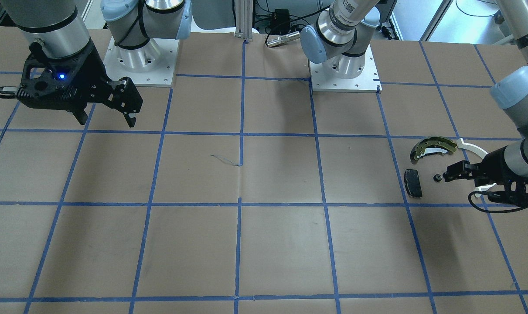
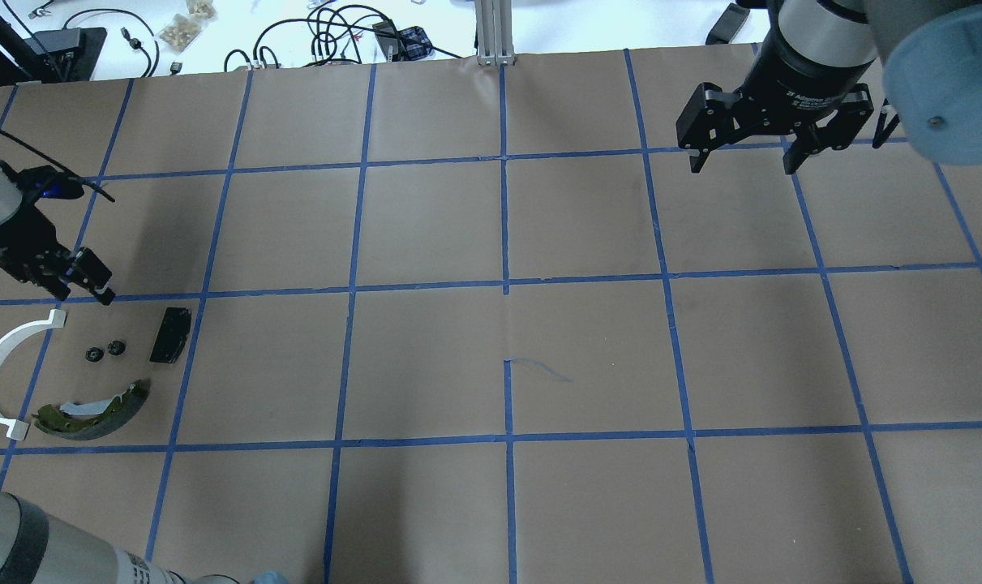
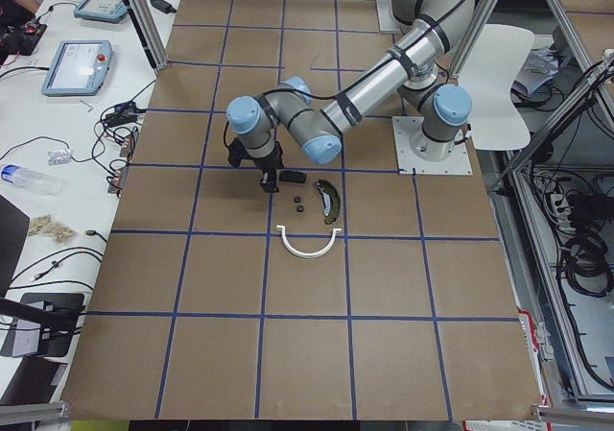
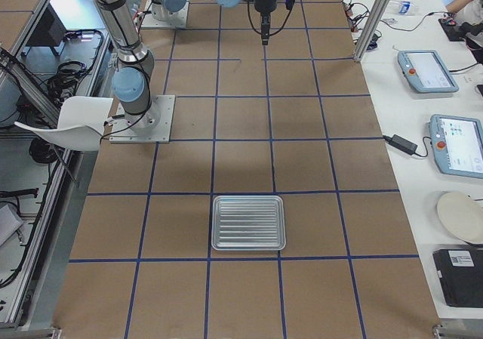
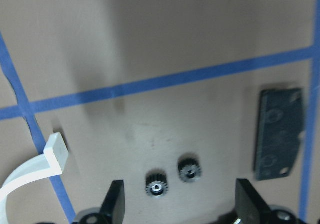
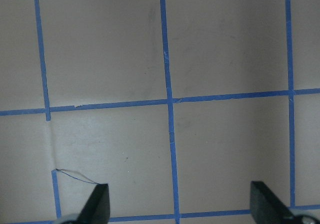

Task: Place bearing gear from tray to pile

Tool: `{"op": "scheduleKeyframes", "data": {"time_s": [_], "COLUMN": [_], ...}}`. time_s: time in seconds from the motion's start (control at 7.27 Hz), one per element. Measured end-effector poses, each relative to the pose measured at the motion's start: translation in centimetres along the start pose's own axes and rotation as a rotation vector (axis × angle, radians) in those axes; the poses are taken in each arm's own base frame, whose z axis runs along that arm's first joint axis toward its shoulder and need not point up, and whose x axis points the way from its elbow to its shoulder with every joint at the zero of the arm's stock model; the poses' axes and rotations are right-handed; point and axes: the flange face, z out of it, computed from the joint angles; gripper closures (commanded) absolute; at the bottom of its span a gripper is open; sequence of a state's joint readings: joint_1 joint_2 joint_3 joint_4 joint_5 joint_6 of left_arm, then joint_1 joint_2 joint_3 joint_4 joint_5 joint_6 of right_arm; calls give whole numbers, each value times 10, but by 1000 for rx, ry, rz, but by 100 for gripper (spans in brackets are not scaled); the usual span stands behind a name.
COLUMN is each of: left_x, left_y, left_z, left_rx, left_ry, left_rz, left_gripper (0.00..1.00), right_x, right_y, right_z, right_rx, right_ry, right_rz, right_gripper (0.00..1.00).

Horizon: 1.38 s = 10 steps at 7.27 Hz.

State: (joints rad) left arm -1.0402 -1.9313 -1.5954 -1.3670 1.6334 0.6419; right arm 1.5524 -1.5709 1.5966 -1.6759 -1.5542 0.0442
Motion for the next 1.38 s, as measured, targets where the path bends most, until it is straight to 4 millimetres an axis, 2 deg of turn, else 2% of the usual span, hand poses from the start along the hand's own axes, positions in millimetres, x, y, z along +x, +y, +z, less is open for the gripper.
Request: {"op": "scheduleKeyframes", "data": {"time_s": [0.14,0.28,0.41,0.55,0.83,1.1,1.24,1.38], "left_x": [32,73,115,154,227,295,322,337], "left_y": [-12,-20,-24,-23,-9,11,23,32], "left_z": [-38,-72,-97,-114,-137,-150,-151,-149], "left_rx": [12,20,31,43,65,80,79,74], "left_ry": [2,-8,-23,-31,-17,-5,-1,-3], "left_rz": [-23,-23,-19,-18,-14,8,17,18], "left_gripper": [0,0,0,0,0,0,0,0], "right_x": [0,0,0,1,1,1,1,1], "right_y": [0,0,0,0,0,-1,-1,-1], "right_z": [0,0,0,0,0,0,0,0], "right_rx": [0,0,2,3,3,3,3,3], "right_ry": [1,1,1,1,1,0,0,1], "right_rz": [-1,-1,-1,0,0,-2,-2,-1], "right_gripper": [0,0,0,0,0,0,0,0]}}
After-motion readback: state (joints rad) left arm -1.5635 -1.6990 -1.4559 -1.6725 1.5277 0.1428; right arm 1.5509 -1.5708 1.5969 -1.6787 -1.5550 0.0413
